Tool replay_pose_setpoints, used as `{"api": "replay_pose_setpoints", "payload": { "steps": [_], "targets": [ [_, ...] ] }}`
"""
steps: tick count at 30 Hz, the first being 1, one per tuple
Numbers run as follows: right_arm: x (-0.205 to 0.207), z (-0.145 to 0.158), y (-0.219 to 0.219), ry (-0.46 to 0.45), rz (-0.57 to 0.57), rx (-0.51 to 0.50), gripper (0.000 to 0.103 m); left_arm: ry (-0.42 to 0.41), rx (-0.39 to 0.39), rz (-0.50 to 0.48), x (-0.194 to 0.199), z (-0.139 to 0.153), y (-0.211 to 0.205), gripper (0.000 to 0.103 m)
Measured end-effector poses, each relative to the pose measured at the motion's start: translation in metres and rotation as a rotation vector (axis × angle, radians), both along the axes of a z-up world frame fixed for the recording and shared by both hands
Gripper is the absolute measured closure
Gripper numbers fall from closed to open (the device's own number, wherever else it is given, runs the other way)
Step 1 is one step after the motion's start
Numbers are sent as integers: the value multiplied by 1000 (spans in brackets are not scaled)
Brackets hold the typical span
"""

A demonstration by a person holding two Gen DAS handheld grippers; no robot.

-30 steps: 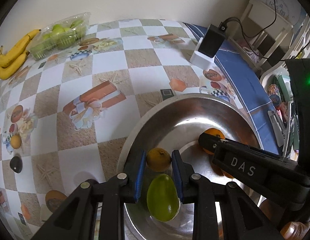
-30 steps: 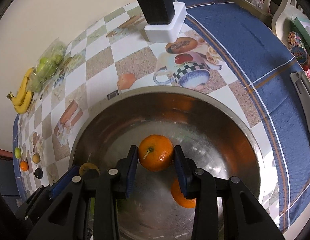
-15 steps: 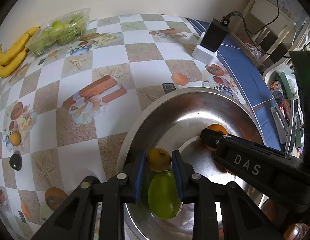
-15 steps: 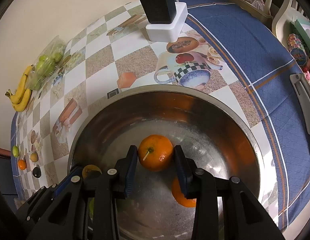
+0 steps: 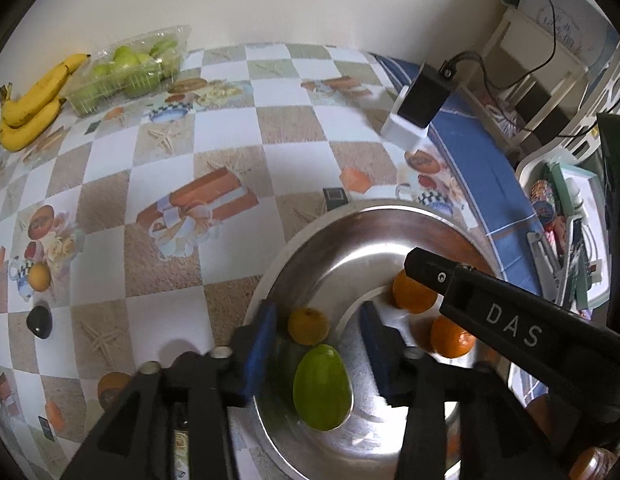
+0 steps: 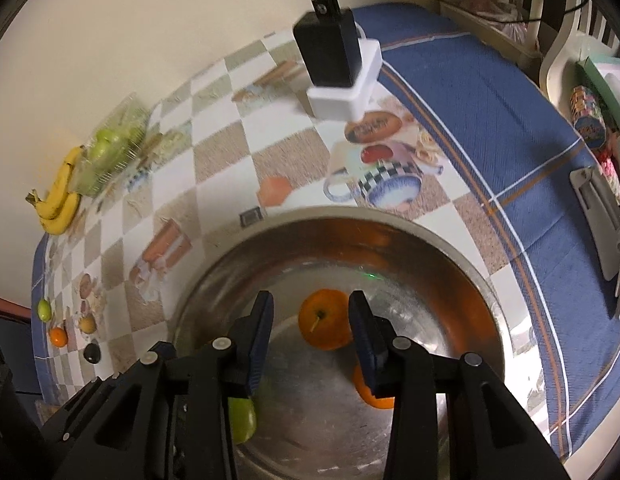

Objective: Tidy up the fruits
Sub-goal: 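Open the right tool dropping the orange while the left tool releases the kiwi into the bowl, then withdraw both tools from the bowl toward the dark plums on the table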

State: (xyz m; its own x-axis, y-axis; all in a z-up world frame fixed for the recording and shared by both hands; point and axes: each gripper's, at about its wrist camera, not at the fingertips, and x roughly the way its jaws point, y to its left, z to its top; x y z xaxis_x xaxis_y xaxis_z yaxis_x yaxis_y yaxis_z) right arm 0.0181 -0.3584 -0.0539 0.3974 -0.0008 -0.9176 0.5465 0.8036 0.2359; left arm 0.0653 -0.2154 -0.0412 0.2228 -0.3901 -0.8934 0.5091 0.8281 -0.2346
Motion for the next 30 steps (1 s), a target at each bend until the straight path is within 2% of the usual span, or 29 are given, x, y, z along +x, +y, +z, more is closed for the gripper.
{"api": "replay_pose_setpoints", "payload": {
  "steps": [7, 10, 18, 25, 30],
  "targets": [
    [-2, 15, 4, -37, 6, -16, 63, -16, -7, 36, 5, 15, 10, 52],
    [-2, 16, 4, -39, 7, -14, 63, -16, 23, 81, 10, 15, 19, 52],
    [-1, 9, 4, -17, 15, -2, 63, 1, 69, 275, 33, 12, 64, 52],
    [2, 10, 9, -16, 38, -8, 63, -8, 61, 427, 51, 19, 110, 52],
    [4, 12, 15, -19, 59, -15, 63, 9, 37, 487, 57, 20, 133, 52]
  ]
}}
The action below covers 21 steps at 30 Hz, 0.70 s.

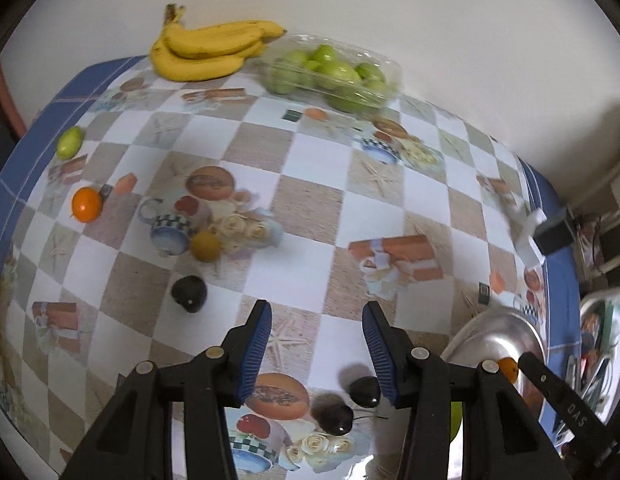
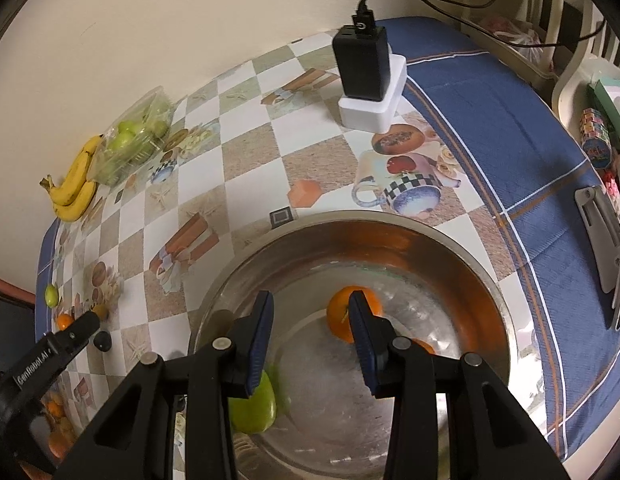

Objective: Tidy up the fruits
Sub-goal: 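Withdraw both tools from the bowl toward the dark plums on the table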

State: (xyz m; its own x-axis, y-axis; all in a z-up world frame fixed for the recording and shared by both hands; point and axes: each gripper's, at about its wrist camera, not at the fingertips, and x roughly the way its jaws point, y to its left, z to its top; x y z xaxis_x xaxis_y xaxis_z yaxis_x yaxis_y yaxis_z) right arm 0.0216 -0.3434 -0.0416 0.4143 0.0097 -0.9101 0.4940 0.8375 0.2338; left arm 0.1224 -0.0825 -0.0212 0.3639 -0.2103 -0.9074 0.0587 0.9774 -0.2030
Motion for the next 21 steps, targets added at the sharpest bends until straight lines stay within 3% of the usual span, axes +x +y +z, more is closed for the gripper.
{"api": "replay_pose_setpoints", "payload": {
  "steps": [3, 6, 9, 13, 21],
  "targets": [
    [1, 0, 2, 3, 4, -6, 63, 10, -5, 25, 2, -2, 7, 52],
    [1, -2, 1, 13, -1, -12, 49, 36, 18, 28, 3, -7, 7, 47],
    [1, -4, 0, 20, -4, -19, 48, 59, 34, 25, 3, -14, 6, 45],
    [2, -5, -1, 19, -6, -26, 28, 86, 58, 36, 3, -20, 6, 33],
    [4, -8, 1, 11, 19, -20, 16, 85, 100, 74, 4, -26, 13, 10]
  ]
}}
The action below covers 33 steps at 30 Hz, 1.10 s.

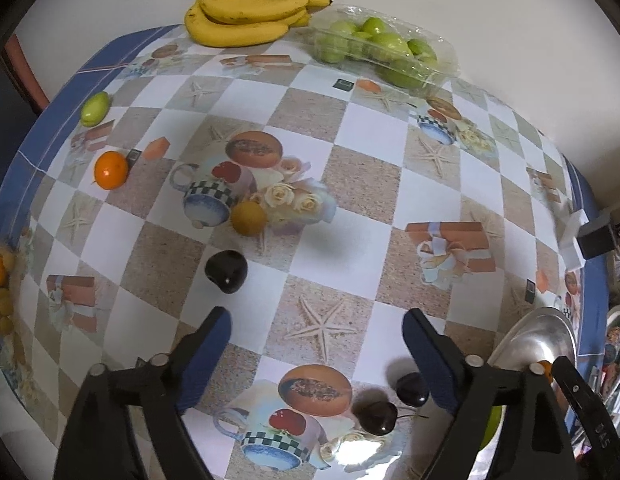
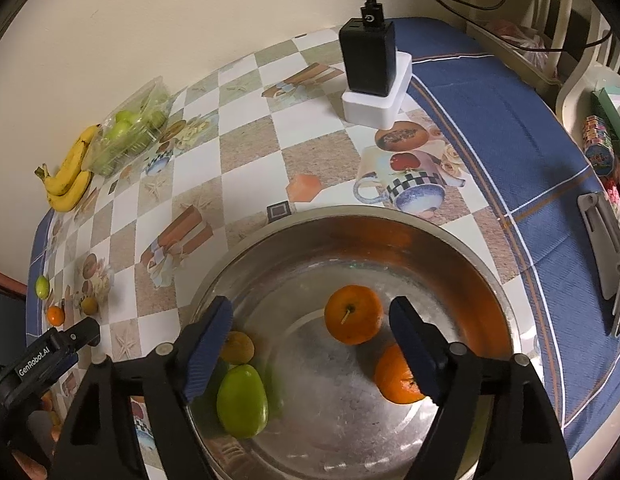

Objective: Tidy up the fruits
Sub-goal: 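Withdraw both tools from the bowl toward the dark plums on the table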

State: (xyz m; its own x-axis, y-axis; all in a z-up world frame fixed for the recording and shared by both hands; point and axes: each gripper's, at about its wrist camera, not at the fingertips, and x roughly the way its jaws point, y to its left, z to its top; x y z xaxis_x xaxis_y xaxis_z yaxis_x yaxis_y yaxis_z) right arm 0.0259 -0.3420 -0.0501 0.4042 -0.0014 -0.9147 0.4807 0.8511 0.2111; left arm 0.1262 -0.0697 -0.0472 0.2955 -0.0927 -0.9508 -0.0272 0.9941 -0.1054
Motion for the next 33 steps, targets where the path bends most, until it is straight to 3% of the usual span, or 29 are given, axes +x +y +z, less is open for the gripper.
{"api": "replay_pose_setpoints", "payload": {
  "steps": [7, 10, 22, 33],
  "targets": [
    [2, -1, 4, -11, 20, -6, 11, -29, 24, 5, 0, 2, 2, 0],
    [2, 0, 5, -20, 20, -1, 0, -40, 33, 7, 0, 2, 3, 0],
    [1, 5, 8, -46, 21, 13, 0, -57, 25, 9, 1, 6, 5, 0],
    [11, 17, 49, -73, 138, 7, 0, -64, 4, 19, -4, 12, 19, 0]
  ]
}}
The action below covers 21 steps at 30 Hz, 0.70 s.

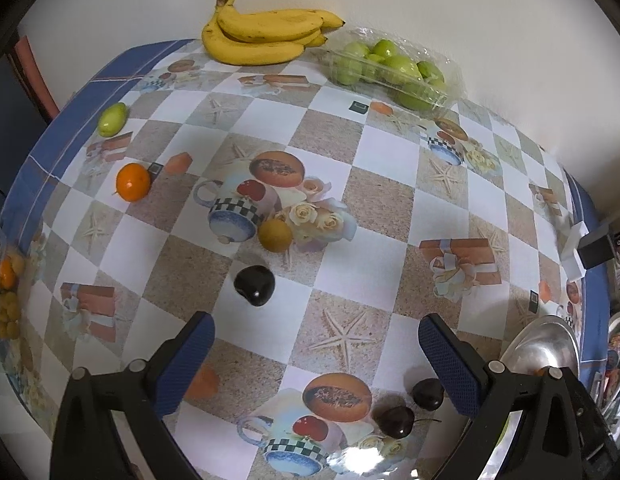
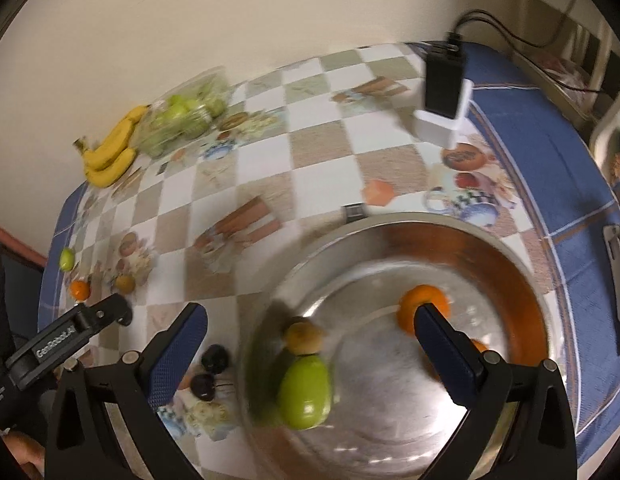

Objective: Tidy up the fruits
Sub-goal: 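Withdraw both tools from the bowl toward the dark plums on the table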

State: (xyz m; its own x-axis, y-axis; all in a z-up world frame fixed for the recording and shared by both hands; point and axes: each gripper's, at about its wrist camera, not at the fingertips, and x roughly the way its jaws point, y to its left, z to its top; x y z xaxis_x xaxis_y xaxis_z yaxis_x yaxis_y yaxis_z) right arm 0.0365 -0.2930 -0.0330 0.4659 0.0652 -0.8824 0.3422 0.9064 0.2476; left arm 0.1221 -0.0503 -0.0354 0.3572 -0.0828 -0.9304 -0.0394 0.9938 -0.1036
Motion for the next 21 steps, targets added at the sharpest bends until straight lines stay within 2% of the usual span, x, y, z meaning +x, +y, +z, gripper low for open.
{"api": "replay_pose_setpoints", "payload": {
  "steps": [12, 21],
  "targets": [
    [14, 0, 71, 6, 171, -4, 0, -15, 4, 92, -9, 3, 48, 0],
    [19, -9, 96, 26, 229, 2, 0, 24, -11, 133, -17, -5, 71, 0]
  ]
}}
